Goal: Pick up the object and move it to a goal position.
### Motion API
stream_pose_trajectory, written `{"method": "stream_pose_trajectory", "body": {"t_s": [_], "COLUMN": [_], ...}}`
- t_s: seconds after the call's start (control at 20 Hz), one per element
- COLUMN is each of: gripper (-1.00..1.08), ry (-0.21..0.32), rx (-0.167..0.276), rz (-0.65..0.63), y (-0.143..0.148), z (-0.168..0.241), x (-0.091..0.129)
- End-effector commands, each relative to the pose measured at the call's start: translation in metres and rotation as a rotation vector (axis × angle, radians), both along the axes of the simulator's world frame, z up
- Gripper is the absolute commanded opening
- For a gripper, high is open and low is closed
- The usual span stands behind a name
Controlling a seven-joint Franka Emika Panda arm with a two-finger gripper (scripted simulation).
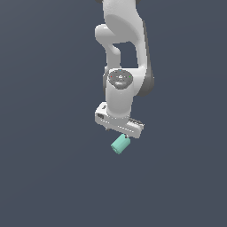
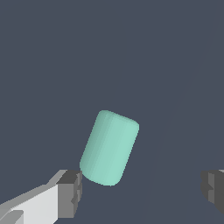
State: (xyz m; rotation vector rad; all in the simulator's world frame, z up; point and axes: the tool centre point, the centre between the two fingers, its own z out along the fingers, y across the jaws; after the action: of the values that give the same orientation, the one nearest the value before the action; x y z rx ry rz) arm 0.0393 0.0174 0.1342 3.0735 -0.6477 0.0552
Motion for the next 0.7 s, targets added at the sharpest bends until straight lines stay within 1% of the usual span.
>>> {"method": "stream_pose_trajectory", "body": {"t_s": [0.0,0.35,0.65], "gripper": [1.0,1.0,1.0], "ry": [0.006,0.021,0.029], "rx": [0.004,0.011,0.013], "rz": [-0.067,-0.229,-0.317], "y": [0.004,0.014,0.019], "z": [-0.008,-0.028,-0.039], "x": [0.002,0.008,0.01]}}
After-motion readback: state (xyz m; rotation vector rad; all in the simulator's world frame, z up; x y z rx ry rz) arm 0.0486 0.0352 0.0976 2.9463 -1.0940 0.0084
